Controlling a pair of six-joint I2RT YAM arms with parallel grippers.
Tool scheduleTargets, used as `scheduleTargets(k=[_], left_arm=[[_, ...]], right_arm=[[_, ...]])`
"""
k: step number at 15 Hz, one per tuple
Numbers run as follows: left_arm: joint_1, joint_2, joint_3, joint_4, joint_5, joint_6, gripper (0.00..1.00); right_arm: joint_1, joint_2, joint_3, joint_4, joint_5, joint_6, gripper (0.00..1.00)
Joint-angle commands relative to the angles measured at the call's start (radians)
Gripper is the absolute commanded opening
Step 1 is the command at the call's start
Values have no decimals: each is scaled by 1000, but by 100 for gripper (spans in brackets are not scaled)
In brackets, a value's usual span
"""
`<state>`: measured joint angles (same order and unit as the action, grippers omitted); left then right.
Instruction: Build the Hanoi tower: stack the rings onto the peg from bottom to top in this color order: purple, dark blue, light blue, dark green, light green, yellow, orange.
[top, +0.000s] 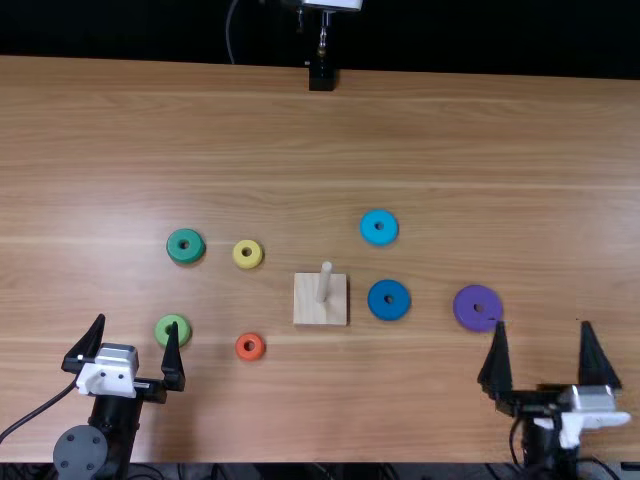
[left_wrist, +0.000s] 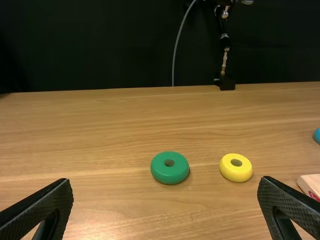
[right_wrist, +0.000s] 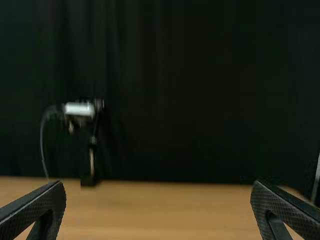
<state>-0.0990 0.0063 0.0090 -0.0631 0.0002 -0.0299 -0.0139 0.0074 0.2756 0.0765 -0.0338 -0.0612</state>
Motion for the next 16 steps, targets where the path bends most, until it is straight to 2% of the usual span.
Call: scheduleTargets(k=[1,5,10,11,13,14,16], left_arm=[[-8,-6,-9,-45,-8,6,100],[-8,-6,-9,-45,-8,6,100],[-8,-6,-9,-45,-8,6,100],[-8,-6,-9,-45,-8,6,100],[-8,-6,-9,-45,-8,6,100],[-8,-6,-9,-45,-8,6,100],[-8,-6,-9,-45,-8,6,100]], right_arm=[[-1,-6,88,5,1,-3,100],[0,396,313,5,12,6,100],[-9,709,399,-2,8,19,100],[-9,779,418,-8,8,28,100],[-9,908,432,-26,6,69,100],[-9,959,432,-44,6,74,100],[-18,1092,467,-125,-1,63,100]])
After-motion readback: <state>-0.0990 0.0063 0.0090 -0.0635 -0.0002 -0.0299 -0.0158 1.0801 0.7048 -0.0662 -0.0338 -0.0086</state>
